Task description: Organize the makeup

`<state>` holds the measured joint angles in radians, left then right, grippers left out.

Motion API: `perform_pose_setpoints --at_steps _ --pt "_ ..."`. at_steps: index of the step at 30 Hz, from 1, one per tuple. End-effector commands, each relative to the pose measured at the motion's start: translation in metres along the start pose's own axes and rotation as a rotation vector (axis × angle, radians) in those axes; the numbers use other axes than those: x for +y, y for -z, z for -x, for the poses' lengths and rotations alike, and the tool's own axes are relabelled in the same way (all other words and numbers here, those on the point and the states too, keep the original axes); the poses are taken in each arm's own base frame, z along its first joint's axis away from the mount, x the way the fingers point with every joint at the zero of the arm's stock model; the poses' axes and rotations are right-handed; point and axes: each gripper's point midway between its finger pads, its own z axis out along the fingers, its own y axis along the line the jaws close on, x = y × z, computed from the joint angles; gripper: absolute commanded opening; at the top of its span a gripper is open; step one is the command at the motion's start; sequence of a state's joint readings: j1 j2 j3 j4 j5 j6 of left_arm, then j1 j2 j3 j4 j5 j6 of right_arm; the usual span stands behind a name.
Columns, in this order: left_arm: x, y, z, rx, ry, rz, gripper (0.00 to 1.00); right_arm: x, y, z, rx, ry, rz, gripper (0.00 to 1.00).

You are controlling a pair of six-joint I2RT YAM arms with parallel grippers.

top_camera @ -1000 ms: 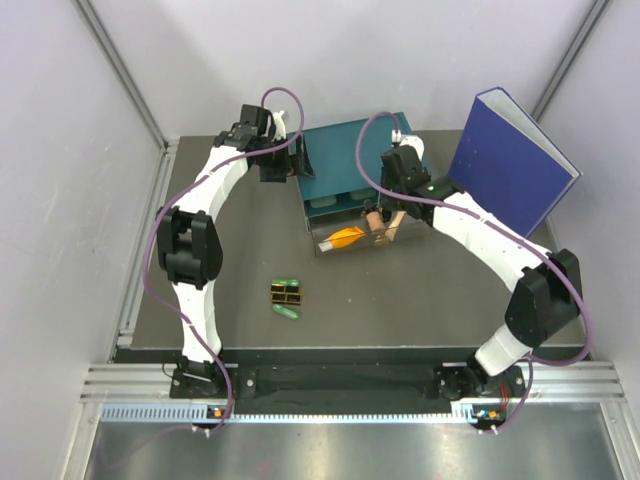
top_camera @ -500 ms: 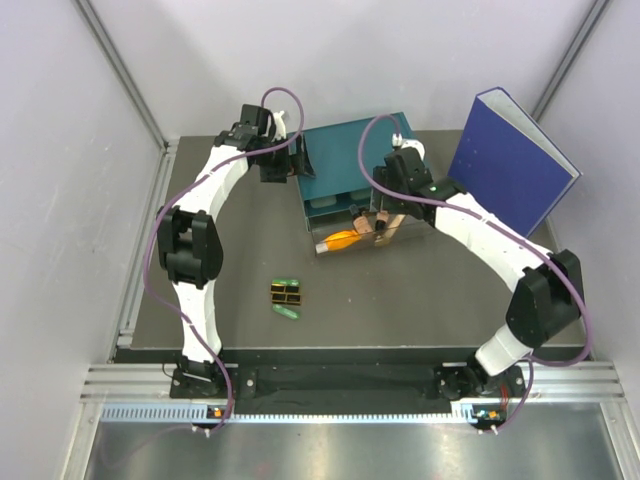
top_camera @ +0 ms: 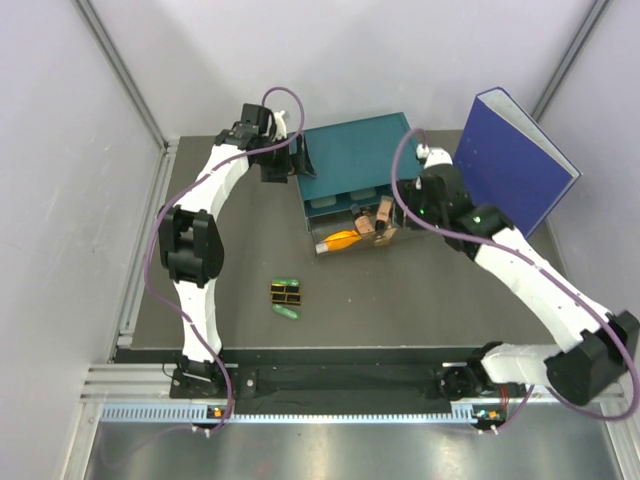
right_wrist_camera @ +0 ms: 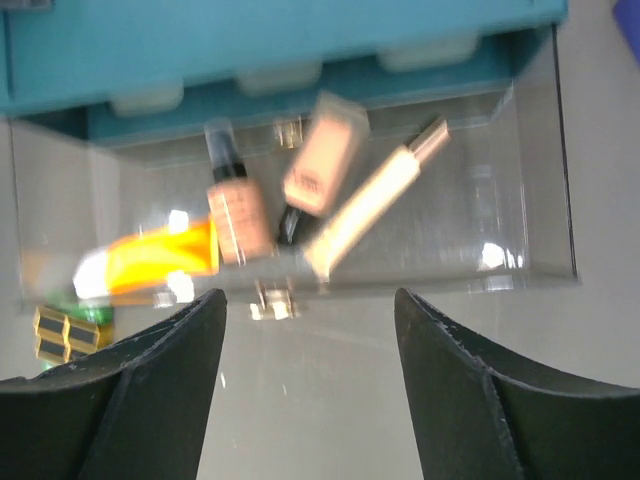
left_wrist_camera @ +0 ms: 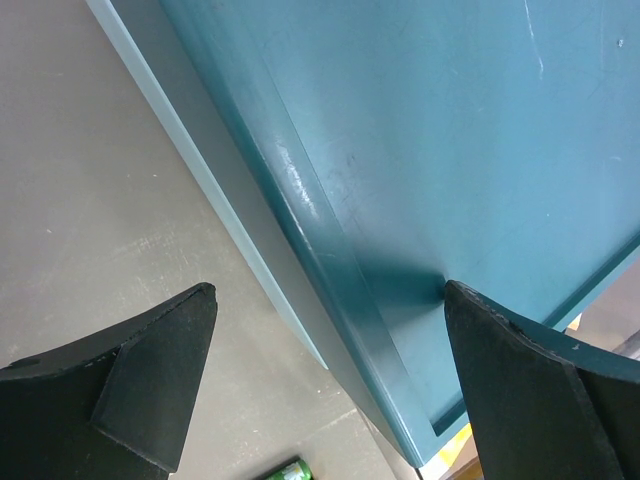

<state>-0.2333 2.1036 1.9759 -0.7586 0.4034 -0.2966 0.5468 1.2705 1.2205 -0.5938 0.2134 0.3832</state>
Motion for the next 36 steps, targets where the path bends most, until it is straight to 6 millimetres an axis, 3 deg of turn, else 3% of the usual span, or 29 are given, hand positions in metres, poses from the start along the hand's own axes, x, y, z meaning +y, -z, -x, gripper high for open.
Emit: perform_pose_setpoints --at_steps 1,4,7,10,11,15,20,27,36 --pt "0.032 -0.018 -0.028 0.108 0.008 0.109 0.99 -0.005 0.014 -0.027 0.04 0.028 0.051 0.66" --pt "0.031 -0.019 -0.026 0.107 0.006 0.107 0.99 -0.009 0.018 -0.049 0.062 0.015 0.059 0.62" --pt "0.031 -0.018 -0.024 0.104 0.003 0.109 0.99 -0.011 0.019 -0.065 0.07 -0.006 0.073 0.47" --pt "0.032 -0.019 -0.025 0.108 0.005 0.111 0.99 -0.014 0.013 -0.081 0.093 -0.013 0.069 0.2" --pt "0.031 -0.019 -0.025 0.109 0.005 0.108 0.99 -0.016 0.008 -0.088 0.108 -0.019 0.061 0.01" --pt "0.031 -0.018 -0.026 0.11 0.001 0.111 0.99 -0.019 -0.006 -0.097 0.125 -0.02 0.035 0.0" --pt "0.032 -0.016 -0.025 0.106 0.0 0.118 0.99 -0.022 -0.023 -0.091 0.113 -0.01 -0.01 0.0" --pt "0.03 -0.016 -0.026 0.107 0.009 0.109 0.99 -0.023 -0.047 -0.067 0.023 -0.016 -0.064 0.0" --pt "0.035 -0.014 -0.027 0.113 -0.002 0.138 0.99 -0.004 -0.078 -0.024 -0.083 -0.001 -0.044 0.0"
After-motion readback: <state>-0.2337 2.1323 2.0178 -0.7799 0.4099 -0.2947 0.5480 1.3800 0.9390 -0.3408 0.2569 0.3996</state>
